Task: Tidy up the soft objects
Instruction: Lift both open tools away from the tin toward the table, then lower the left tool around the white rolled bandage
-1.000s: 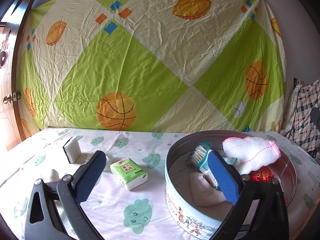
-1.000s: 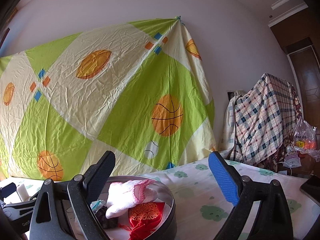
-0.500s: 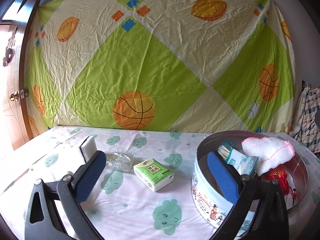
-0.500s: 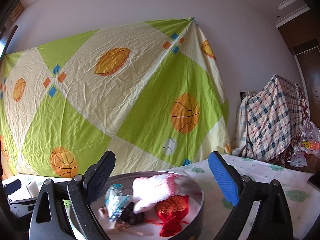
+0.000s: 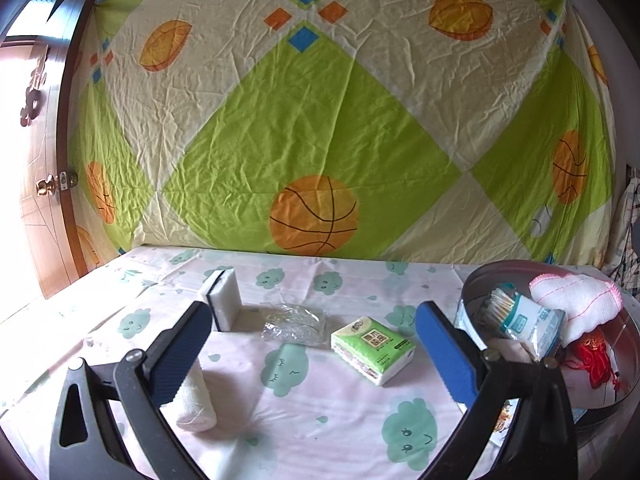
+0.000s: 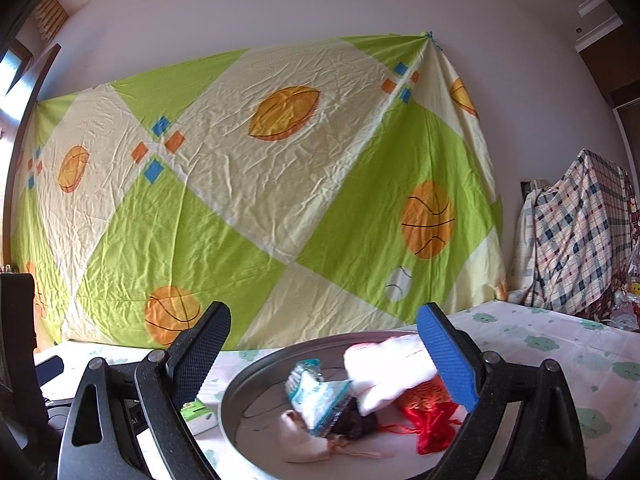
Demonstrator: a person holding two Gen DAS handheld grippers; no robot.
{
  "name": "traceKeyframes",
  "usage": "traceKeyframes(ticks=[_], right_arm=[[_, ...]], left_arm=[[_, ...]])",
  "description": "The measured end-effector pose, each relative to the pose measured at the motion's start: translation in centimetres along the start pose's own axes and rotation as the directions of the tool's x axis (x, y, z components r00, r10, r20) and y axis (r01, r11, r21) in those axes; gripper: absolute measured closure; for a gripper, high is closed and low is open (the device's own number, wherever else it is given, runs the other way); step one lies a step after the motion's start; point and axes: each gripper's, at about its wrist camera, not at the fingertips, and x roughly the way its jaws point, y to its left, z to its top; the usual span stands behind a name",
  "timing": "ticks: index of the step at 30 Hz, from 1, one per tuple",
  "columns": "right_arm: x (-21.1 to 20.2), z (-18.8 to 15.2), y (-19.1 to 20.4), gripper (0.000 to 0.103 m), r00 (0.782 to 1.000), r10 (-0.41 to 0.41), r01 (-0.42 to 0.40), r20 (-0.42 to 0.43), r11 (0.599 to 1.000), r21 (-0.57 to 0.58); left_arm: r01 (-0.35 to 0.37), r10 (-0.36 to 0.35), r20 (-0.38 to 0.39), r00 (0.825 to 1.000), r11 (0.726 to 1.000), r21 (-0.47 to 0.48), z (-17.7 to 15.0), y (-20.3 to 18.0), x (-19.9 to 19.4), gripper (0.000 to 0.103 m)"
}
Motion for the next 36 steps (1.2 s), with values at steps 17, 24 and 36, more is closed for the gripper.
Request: traceKeyframes(ticks=[17, 24, 36], right_arm=[[1.5, -0.9, 5.9, 0.007, 0.994, 0.1, -0.1, -0.055, 0.995, -0.001], [2.2, -1.2, 7.7, 0.007, 0.989, 0.128, -0.129, -0.071, 0.992, 0.003], [2.8, -1.5, 8.9, 0.007, 0.984, 0.153, -0.153, -0.095, 0.988, 0.003]], left_arm=[[-0.07, 0.066, -0.075, 0.995, 0.996, -0.051, 0.0, 5.2, 2.3, 0.0], [-0.102, 0.093, -0.112, 0.989, 0.992, -0.07, -0.1, 6.5, 3.1, 0.0], [-0.138, 0.103, -0.219, 0.97, 0.979, -0.152, -0.6, 10.2, 4.7, 0.0]])
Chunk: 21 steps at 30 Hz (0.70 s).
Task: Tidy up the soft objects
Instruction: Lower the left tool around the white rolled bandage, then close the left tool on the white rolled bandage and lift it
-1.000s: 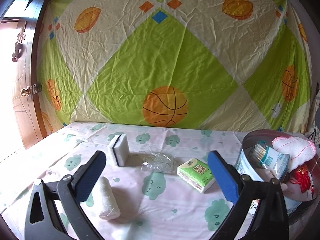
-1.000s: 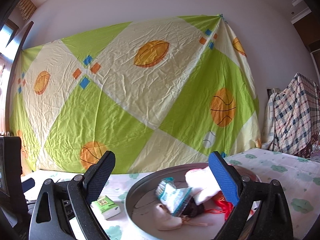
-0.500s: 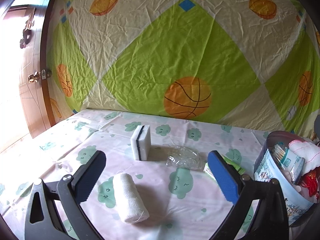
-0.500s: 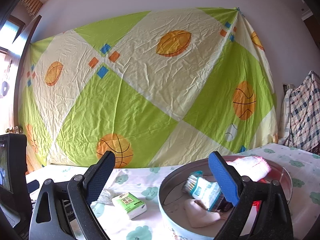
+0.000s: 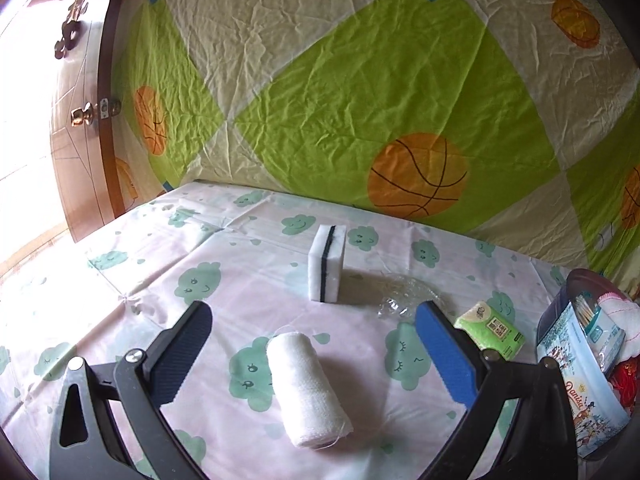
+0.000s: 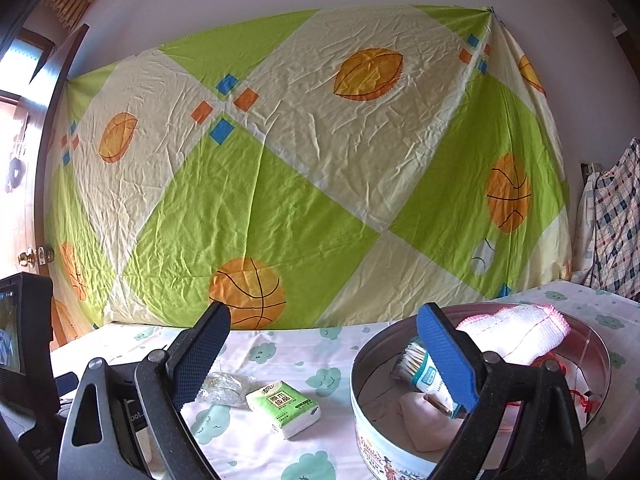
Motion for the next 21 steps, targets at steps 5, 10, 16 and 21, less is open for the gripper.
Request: traceKeyframes(ticks=[5, 10, 16, 21], right_arm=[[0.0, 0.0, -0.8, 0.007, 1.0, 0.003, -0.003, 0.0, 0.999, 0.042], [0.1, -0.1, -1.4, 0.007, 1.0, 0.022, -0.021, -0.014, 0.997, 0.075], [0.1, -0.1, -1.0, 0.007, 0.998, 0.048, -0.046, -0.026, 0.997, 0.063], [0.4, -0.2, -0.7, 0.007, 0.997, 0.057, -0.054, -0.05, 0.997, 0.052]], left_arm=[[0.004, -0.011, -0.087, 0.996, 0.997, -0.077, 0.0, 2.3, 1.5, 0.003], [0.039, -0.068, -0.159, 0.985, 0.983, -0.181, -0.4, 3.6, 2.7, 0.013], [0.085, -0.103, -0.243, 0.965, 0.993, -0.086, -1.3, 1.0, 3.8, 0.038], [0.094, -0.128, -0.312, 0.941, 0.988, -0.122, -1.8, 1.4, 4.9, 0.056]])
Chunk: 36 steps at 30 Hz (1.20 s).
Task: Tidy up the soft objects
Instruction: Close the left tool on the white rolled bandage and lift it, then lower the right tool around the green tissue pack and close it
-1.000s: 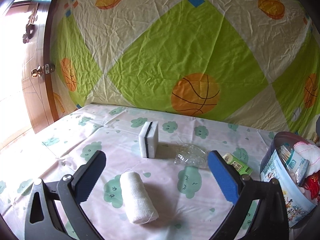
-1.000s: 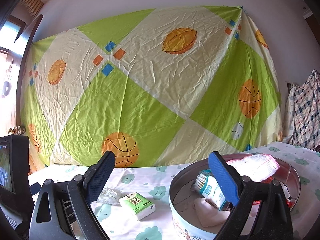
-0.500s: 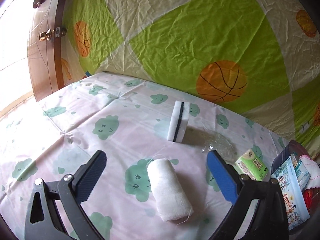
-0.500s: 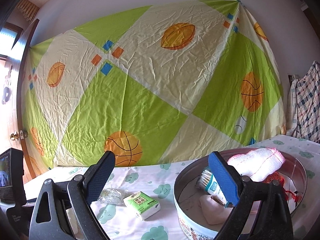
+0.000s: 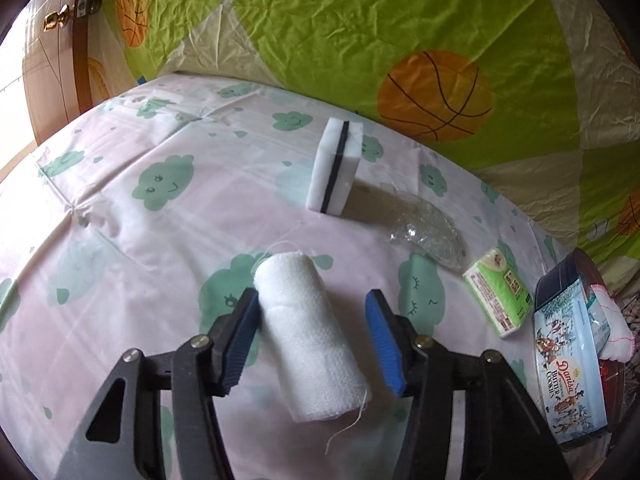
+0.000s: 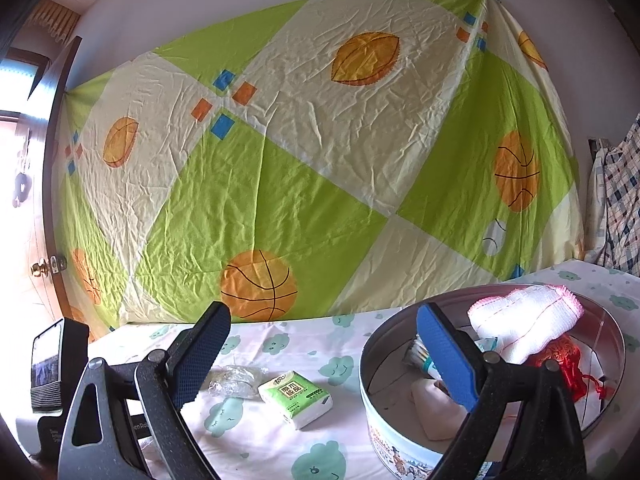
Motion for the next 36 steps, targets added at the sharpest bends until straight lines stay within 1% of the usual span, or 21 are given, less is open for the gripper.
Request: traceKeyframes(ticks=[2, 5, 6, 8, 11, 12, 13, 15, 18, 20, 22, 23, 25, 27, 28, 29, 31, 33, 34, 36], right_arm=[[0.2, 0.0, 0.0, 0.007, 1.0, -0.002, 0.002, -0.013, 1.0, 0.003], [0.7, -0.1, -0.4, 0.007, 0.999, -0.005, 0.005, -0.038, 1.0, 0.017], [0.9, -0.2, -0.5, 0.007, 0.999, -0.003, 0.004, -0.053, 1.0, 0.02], [1.5, -0.3, -0.5, 0.007, 0.995, 0.008, -0.006, -0.099, 1.0, 0.016], [2.3, -0.6, 0.0, 0.007, 0.988, 0.04, -0.041, -0.148, 0.999, -0.003], [2.5, -0.6, 0.3, 0.007, 0.985, 0.063, -0.067, -0.162, 0.998, -0.018], [2.8, -0.8, 0.9, 0.007, 0.98, 0.083, -0.093, -0.178, 0.995, -0.045], [3.5, -1.0, 2.2, 0.007, 0.972, 0.109, -0.134, -0.207, 0.985, -0.11], [5.3, -1.6, 4.0, 0.007, 0.943, 0.162, -0.218, -0.289, 0.96, -0.174], [6.8, -2.1, 5.0, 0.007, 0.924, 0.161, -0.246, -0.346, 0.944, -0.219], [8.3, -2.6, 5.7, 0.008, 0.908, 0.144, -0.259, -0.393, 0.931, -0.259], [9.1, -2.7, 5.8, 0.008, 0.901, 0.132, -0.258, -0.413, 0.929, -0.266], [10.8, -3.1, 5.9, 0.008, 0.88, 0.116, -0.26, -0.46, 0.929, -0.263], [12.5, -3.8, 5.9, 0.009, 0.845, 0.114, -0.276, -0.523, 0.93, -0.244], [13.1, -4.1, 6.0, 0.013, 0.83, 0.11, -0.283, -0.548, 0.928, -0.242], [13.8, -4.5, 6.0, 0.018, 0.809, 0.102, -0.289, -0.579, 0.927, -0.24], [14.7, -5.0, 6.3, 0.02, 0.798, 0.057, -0.271, -0.599, 0.923, -0.273], [15.7, -5.3, 6.0, 0.022, 0.775, 0.044, -0.261, -0.631, 0.931, -0.256], [16.1, -5.4, 5.9, 0.024, 0.765, 0.035, -0.253, -0.642, 0.935, -0.25], [16.7, -5.9, 5.7, 0.025, 0.743, 0.022, -0.25, -0.669, 0.936, -0.246]], left_arm=[[-0.01, 0.01, -0.005, 1.0, 1.0, 0.002, 0.0, -0.1, 0.1, 0.072], [0.027, -0.027, -0.012, 1.0, 1.0, 0.005, 0.0, 0.0, 0.3, 0.073], [0.041, -0.041, -0.011, 0.999, 0.999, 0.004, 0.0, 0.0, 0.2, 0.073], [0.046, -0.046, 0.011, 0.999, 0.999, -0.001, 0.1, 0.1, -0.2, 0.073], [0.055, -0.053, 0.089, 0.995, 0.998, -0.024, 0.2, 0.5, -1.5, 0.073], [0.039, -0.036, 0.128, 0.991, 0.999, -0.025, 0.4, 0.5, -2.1, 0.073], [0.015, -0.01, 0.172, 0.985, 1.0, -0.023, 0.4, 0.6, -2.8, 0.073], [-0.028, 0.033, 0.256, 0.966, 0.999, -0.021, 0.5, 0.6, -4.1, 0.073], [-0.033, 0.042, 0.334, 0.942, 0.999, -0.032, 0.7, 1.0, -5.4, 0.073], [-0.038, 0.051, 0.358, 0.933, 0.998, -0.042, 0.8, 1.4, -5.8, 0.073], [-0.045, 0.058, 0.352, 0.934, 0.998, -0.044, 0.9, 1.5, -5.7, 0.073], [-0.04, 0.053, 0.343, 0.938, 0.998, -0.048, 1.0, 1.6, -5.5, 0.073], [-0.03, 0.046, 0.326, 0.944, 0.998, -0.053, 1.0, 1.7, -5.2, 0.073], [-0.031, 0.049, 0.327, 0.944, 0.998, -0.058, 0.9, 1.8, -5.2, 0.073], [-0.031, 0.049, 0.329, 0.943, 0.998, -0.06, 0.9, 1.8, -5.2, 0.073], [-0.031, 0.05, 0.33, 0.943, 0.998, -0.061, 0.9, 1.8, -5.2, 0.073], [-0.032, 0.051, 0.327, 0.944, 0.997, -0.064, 0.9, 1.8, -5.2, 0.073], [-0.033, 0.052, 0.321, 0.946, 0.997, -0.066, 0.9, 1.8, -5.1, 0.073], [-0.033, 0.053, 0.318, 0.947, 0.997, -0.066, 0.9, 1.9, -5.0, 0.073], [-0.035, 0.053, 0.313, 0.948, 0.997, -0.065, 0.9, 1.8, -4.9, 0.073]])
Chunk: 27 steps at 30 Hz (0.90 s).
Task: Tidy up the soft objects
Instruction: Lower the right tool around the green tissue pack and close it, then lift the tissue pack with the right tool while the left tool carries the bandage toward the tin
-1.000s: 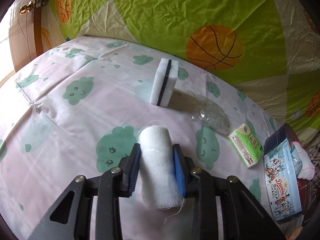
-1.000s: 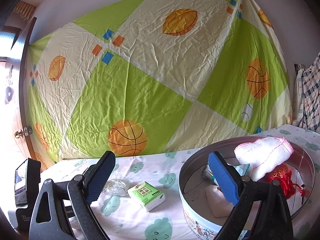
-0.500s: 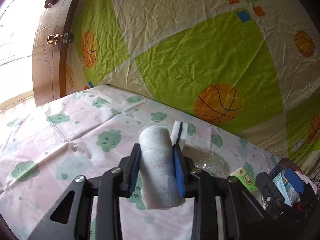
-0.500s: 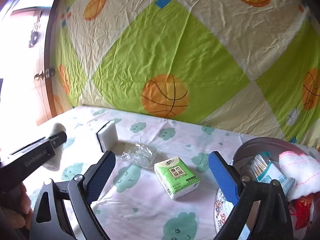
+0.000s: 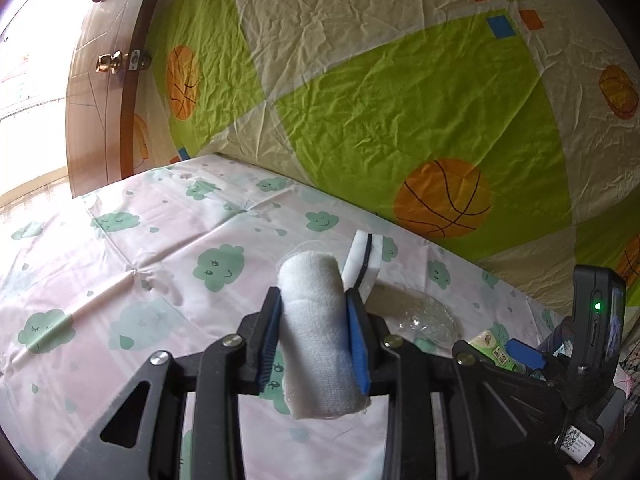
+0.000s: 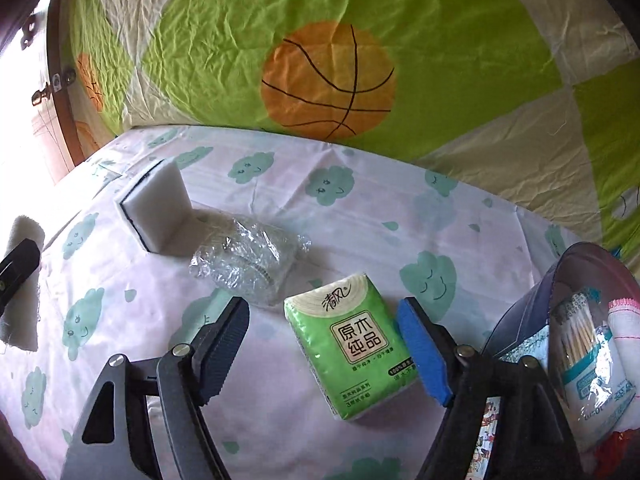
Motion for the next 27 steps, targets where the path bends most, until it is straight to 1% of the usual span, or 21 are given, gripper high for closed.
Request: traceKeyframes(ticks=[3, 4, 5, 7, 10, 11, 12, 13, 15, 16, 17, 18, 20, 22, 23, 24, 27], right_arm=[[0.5, 0.0, 0.4, 0.027, 0.999, -0.045, 0.044, -0.022, 0.999, -0.031], [0.3, -0.2, 0.4, 0.032, 0.999, -0.051, 0.05, -0.019, 0.998, -0.03], [0.1, -0.4, 0.4, 0.034, 0.998, -0.054, 0.053, -0.019, 0.998, -0.03], [-0.1, -0.8, 0.5, 0.034, 0.998, -0.059, 0.058, -0.022, 0.997, -0.052], [-0.3, -1.3, 1.1, 0.034, 0.996, -0.087, 0.084, -0.029, 0.993, -0.087], [-0.3, -1.4, 1.2, 0.036, 0.995, -0.095, 0.092, -0.031, 0.991, -0.097], [-0.3, -1.5, 1.3, 0.041, 0.993, -0.116, 0.112, -0.03, 0.988, -0.102], [-0.4, -1.5, 1.3, 0.049, 0.99, -0.14, 0.136, -0.022, 0.984, -0.111], [-1.0, -1.8, 1.5, 0.051, 0.994, -0.111, 0.109, -0.013, 0.986, -0.125], [-1.5, -2.0, 1.5, 0.052, 0.997, -0.08, 0.08, 0.002, 0.99, -0.115], [-2.3, -2.3, 1.4, 0.053, 0.999, -0.021, 0.023, 0.024, 0.995, -0.094], [-3.4, -2.5, 1.2, 0.053, 0.997, 0.043, -0.039, 0.062, 0.997, -0.067], [-5.6, -3.1, 0.7, 0.053, 0.977, 0.144, -0.145, 0.16, 0.989, -0.004], [-7.3, -3.8, 0.2, 0.053, 0.949, 0.21, -0.228, 0.235, 0.972, 0.053], [-7.8, -4.2, 0.3, 0.053, 0.94, 0.224, -0.248, 0.256, 0.966, 0.065], [-8.3, -4.4, 0.5, 0.053, 0.936, 0.225, -0.251, 0.271, 0.966, 0.064], [-9.8, -5.0, 1.3, 0.053, 0.926, 0.189, -0.214, 0.326, 0.976, 0.042]], left_arm=[[0.001, -0.001, -0.004, 1.0, 1.0, 0.002, 0.0, -0.1, 0.0, 0.073], [0.0, 0.0, -0.004, 1.0, 1.0, 0.002, 0.0, -0.1, 0.0, 0.073], [0.0, 0.0, -0.005, 1.0, 1.0, 0.002, 0.0, -0.1, 0.0, 0.073], [-0.002, 0.002, -0.01, 1.0, 1.0, 0.005, -0.1, -0.1, 0.1, 0.073], [-0.009, 0.009, -0.015, 1.0, 1.0, 0.013, -0.2, -0.2, 0.2, 0.073], [-0.012, 0.012, -0.015, 1.0, 1.0, 0.015, -0.2, -0.2, 0.3, 0.073], [-0.016, 0.016, -0.015, 1.0, 1.0, 0.016, -0.2, -0.2, 0.3, 0.073], [-0.019, 0.02, -0.016, 1.0, 1.0, 0.017, -0.2, -0.1, 0.4, 0.073], [-0.019, 0.019, -0.019, 1.0, 1.0, 0.015, -0.3, -0.1, 0.5, 0.073], [-0.017, 0.018, -0.018, 1.0, 1.0, 0.014, -0.2, -0.1, 0.5, 0.073], [-0.017, 0.018, -0.015, 1.0, 1.0, 0.014, -0.2, -0.1, 0.4, 0.073], [-0.017, 0.017, -0.011, 1.0, 1.0, 0.016, -0.2, -0.2, 0.3, 0.073], [-0.013, 0.013, -0.003, 1.0, 1.0, 0.023, -0.2, -0.4, 0.2, 0.073], [-0.008, 0.007, 0.007, 1.0, 1.0, 0.03, -0.2, -0.5, 0.0, 0.073], [-0.005, 0.005, 0.013, 1.0, 0.999, 0.033, -0.2, -0.6, -0.1, 0.073], [-0.003, 0.002, 0.017, 1.0, 0.999, 0.037, -0.1, -0.7, -0.2, 0.073], [0.006, -0.008, 0.035, 0.999, 0.999, 0.05, -0.1, -1.0, -0.5, 0.073]])
